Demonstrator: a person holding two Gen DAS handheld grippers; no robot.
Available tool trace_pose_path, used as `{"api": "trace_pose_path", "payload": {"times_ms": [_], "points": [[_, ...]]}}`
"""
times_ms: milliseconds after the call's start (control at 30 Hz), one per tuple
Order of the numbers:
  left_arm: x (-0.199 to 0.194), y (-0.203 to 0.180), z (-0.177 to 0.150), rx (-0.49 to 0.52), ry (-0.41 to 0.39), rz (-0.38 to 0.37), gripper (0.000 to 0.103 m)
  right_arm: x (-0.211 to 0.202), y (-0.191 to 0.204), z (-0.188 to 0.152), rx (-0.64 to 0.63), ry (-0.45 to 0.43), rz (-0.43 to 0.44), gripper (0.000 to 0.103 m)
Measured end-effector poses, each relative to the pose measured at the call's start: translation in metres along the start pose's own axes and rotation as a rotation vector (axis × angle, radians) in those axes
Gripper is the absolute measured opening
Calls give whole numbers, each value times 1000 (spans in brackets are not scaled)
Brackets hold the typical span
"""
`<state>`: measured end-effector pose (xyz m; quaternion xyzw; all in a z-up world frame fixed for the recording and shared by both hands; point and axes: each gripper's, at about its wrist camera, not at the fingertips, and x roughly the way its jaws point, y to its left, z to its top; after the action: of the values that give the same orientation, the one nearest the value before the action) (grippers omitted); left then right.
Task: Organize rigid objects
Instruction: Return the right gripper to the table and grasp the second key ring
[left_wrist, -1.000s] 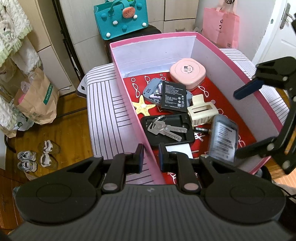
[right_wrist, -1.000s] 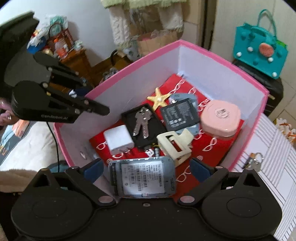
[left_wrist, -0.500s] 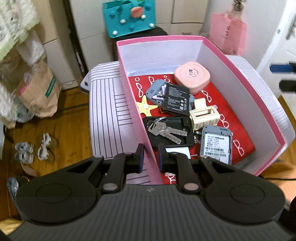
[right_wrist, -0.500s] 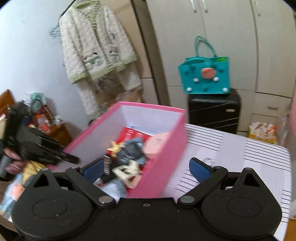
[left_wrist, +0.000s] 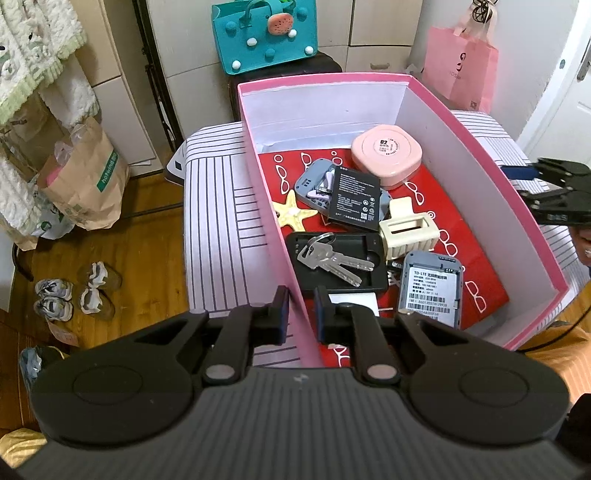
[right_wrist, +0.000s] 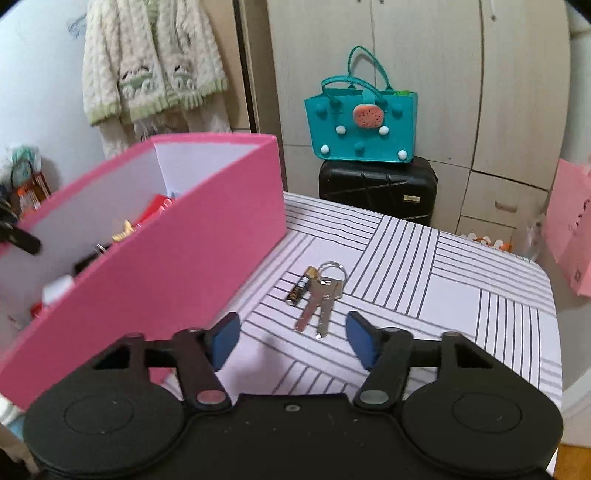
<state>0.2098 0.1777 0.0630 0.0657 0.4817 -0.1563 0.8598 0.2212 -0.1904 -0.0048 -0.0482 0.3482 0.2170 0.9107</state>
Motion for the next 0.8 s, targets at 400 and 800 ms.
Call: {"api": "trace_pose_path", "payload": {"times_ms": [400,800], "points": [[0,0,0,-1,1,2,13,54,-21,22,-39,76,-32,40],[-2,0,-1,-5,-3,3,13,73,-18,32,-10,56,-72,26]]}}
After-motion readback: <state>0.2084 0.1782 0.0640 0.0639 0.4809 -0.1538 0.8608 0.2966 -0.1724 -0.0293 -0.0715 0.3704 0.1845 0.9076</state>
